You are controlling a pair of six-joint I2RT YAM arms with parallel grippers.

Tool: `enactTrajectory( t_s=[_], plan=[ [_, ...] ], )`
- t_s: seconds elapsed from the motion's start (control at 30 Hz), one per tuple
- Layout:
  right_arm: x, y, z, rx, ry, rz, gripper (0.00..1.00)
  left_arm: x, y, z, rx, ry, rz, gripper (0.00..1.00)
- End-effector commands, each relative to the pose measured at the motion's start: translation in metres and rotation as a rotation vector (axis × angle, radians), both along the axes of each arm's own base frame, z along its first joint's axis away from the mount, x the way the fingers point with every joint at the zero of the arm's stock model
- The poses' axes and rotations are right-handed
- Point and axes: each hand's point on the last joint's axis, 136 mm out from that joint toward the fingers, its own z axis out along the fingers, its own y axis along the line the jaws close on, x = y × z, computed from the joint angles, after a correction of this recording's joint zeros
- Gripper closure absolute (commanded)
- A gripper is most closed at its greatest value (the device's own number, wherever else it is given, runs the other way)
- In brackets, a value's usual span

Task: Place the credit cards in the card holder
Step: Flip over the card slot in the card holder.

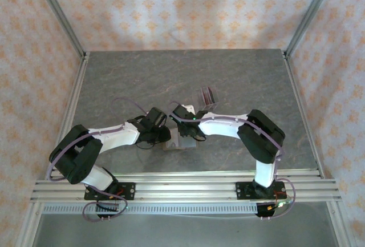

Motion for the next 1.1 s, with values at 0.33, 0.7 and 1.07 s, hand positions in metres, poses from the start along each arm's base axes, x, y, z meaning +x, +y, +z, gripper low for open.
enactTrajectory(
  t_s=[0.33, 0.7, 1.07],
  plan=[
    [-0.023, -0.007, -0.006, 0.003, 0.100, 0.018, 1.00, -0.027, 0.010, -0.042, 0.090, 0.120, -0.022, 0.73],
    [-0.004, 0.019, 0.028, 0.132, 0.093, 0.021, 1.00, -0.030, 0.008, -0.046, 0.091, 0.128, -0.026, 0.74],
    [-0.006, 0.050, 0.023, 0.397, 0.200, -0.026, 0.97, -0.030, 0.002, -0.049, 0.072, 0.130, -0.029, 0.74]
  ],
)
